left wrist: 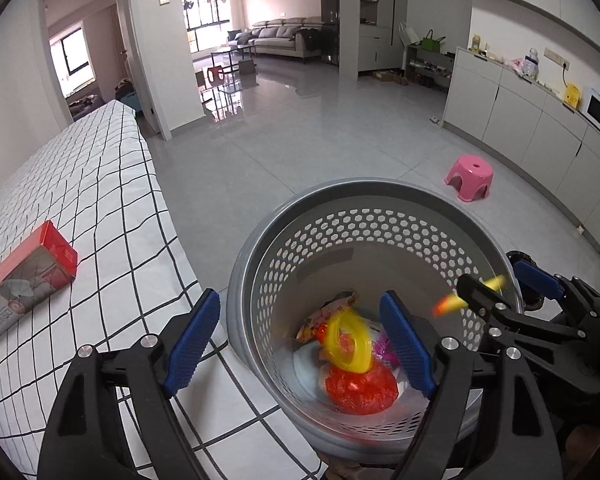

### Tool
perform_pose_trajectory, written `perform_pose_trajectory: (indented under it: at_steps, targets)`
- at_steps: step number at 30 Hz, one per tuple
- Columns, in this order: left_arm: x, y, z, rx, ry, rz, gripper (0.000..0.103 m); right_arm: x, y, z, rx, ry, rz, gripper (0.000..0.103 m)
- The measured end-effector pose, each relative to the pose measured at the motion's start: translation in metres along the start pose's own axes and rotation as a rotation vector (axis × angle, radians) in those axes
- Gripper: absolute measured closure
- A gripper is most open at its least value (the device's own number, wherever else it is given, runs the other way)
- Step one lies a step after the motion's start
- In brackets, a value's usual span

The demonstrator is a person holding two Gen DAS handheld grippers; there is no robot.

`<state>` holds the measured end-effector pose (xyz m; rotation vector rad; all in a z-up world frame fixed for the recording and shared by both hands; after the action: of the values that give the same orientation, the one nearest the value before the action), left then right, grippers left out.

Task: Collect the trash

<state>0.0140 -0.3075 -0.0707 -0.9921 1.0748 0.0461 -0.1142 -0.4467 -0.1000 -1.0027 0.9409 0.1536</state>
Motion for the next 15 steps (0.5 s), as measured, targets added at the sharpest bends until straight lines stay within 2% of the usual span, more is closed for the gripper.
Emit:
perform_pose_trajectory:
  at_steps: [15]
  targets:
    - [-0.0038,0.0013,0.0051,-0.01,0.002,-0.001,0.023,-0.0039,0.0036,0.0016,0.004,0.005,0.011,0.026]
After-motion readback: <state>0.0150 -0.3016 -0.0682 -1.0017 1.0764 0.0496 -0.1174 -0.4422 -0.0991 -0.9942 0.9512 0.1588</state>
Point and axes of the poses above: each gripper's, at about its wrist camera, not at the fingertips, and x roughly the way its jaws point, z to its left, y to its underside, the point moved 1 cm from there along x, roughly the way its jaws point, and after that the axes turned 5 degrees about -y, right-handed, at the moved point
